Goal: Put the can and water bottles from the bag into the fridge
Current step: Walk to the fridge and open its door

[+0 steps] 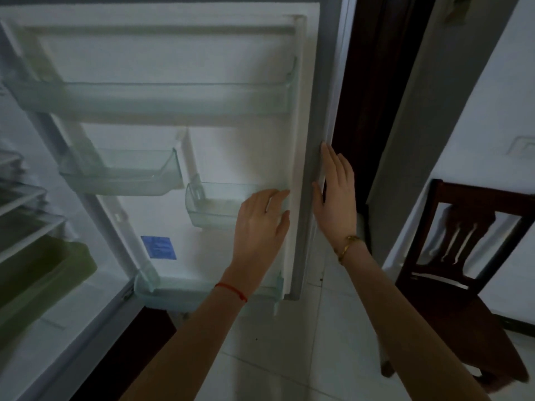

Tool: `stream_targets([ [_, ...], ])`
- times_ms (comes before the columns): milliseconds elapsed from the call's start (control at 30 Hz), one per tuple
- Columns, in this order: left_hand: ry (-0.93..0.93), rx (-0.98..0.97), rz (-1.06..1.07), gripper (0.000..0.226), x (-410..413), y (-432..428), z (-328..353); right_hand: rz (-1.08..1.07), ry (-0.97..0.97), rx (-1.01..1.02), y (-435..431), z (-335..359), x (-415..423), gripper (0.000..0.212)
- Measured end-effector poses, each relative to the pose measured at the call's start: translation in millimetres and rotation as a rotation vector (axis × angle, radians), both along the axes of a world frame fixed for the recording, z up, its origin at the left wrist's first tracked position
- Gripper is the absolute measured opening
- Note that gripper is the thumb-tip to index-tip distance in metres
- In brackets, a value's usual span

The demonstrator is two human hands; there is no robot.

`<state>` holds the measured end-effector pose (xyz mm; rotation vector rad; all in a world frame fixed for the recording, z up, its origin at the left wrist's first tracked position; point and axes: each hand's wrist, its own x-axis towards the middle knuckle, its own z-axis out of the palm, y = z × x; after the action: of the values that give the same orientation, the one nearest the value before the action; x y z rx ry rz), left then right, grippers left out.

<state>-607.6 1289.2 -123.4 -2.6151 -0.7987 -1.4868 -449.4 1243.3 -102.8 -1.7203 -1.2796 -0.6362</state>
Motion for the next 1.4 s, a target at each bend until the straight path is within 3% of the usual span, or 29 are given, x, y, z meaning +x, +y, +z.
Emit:
stream_targets([
  [467,0.013,0.067,0.008,0.028,50,66,-10,0.154,0.079,-0.092,77,-2,51,0.071],
  [933,0.048,0.058,0.195,0.03,110,125,-13,0.325,0.036,-0.184,164,7,115,0.067],
  [1400,0.323,-0.069,0.416,0.065,137,168,-10,0.492,0.127,-0.319,253,18,146,0.071],
])
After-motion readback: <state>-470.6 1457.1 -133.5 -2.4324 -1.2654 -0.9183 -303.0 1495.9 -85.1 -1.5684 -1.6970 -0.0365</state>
